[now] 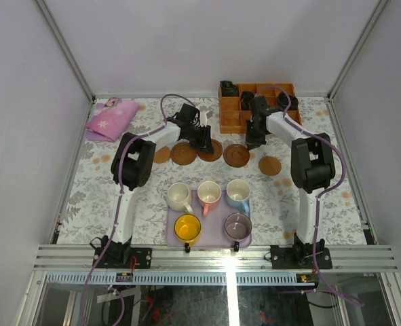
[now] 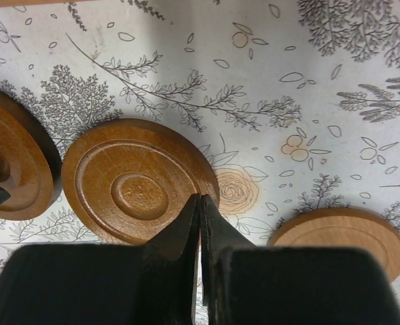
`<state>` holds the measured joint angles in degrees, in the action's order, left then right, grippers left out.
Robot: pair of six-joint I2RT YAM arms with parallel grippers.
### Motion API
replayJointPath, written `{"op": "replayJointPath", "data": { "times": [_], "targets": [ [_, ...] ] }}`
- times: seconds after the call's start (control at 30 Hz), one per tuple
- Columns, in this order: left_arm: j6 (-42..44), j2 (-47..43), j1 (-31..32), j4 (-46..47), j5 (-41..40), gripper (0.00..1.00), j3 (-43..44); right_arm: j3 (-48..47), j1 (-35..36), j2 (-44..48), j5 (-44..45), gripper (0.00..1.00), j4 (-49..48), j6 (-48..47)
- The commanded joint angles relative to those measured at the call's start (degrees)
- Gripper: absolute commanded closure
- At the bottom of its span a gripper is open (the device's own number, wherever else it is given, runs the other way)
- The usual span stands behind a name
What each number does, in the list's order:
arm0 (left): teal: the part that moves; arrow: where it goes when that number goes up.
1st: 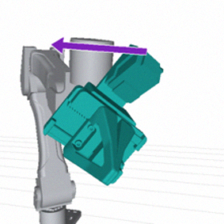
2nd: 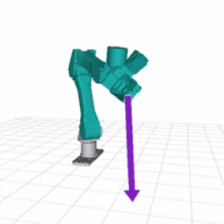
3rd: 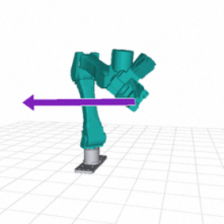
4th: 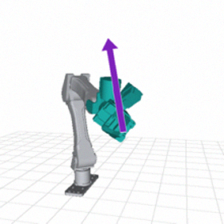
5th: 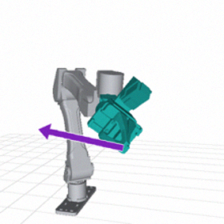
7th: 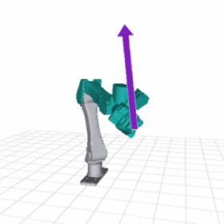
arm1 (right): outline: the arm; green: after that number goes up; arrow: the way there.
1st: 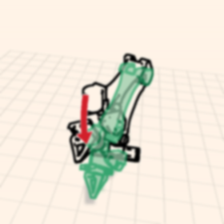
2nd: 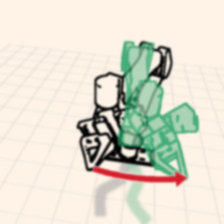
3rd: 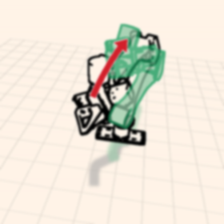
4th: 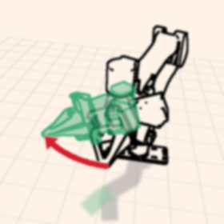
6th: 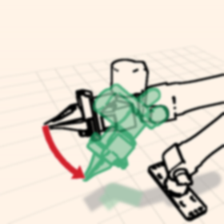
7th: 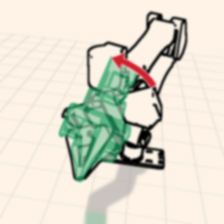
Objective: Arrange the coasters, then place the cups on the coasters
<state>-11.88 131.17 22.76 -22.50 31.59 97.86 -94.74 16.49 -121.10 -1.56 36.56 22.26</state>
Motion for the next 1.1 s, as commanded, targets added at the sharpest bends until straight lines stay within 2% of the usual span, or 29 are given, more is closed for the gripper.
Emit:
{"op": "replayJointPath", "data": {
  "times": [0.0, 0.6, 0.9, 1.07],
  "targets": [
    [1.5, 1.0, 0.7, -4.0, -1.5, 0.76, -3.9, -2.0, 0.2, -0.3, -3.5, 1.0, -1.6, -0.2],
    [1.6, -0.6, 2.4, -4.0, -0.3, 0.77, -7.8, -2.8, 2.6, -1.8, -7.4, 1.0, -2.1, -2.5],
    [1.1, -0.5, 2.6, -3.8, -0.7, 0.76, -7.1, -1.2, 2.9, -1.4, -6.8, 1.0, -1.7, -2.8],
    [1.0, -1.5, 2.6, -3.8, -1.9, 0.69, -6.0, -0.5, 2.9, 0.8, -4.0, 1.0, -2.2, -3.0]
  ]
}}
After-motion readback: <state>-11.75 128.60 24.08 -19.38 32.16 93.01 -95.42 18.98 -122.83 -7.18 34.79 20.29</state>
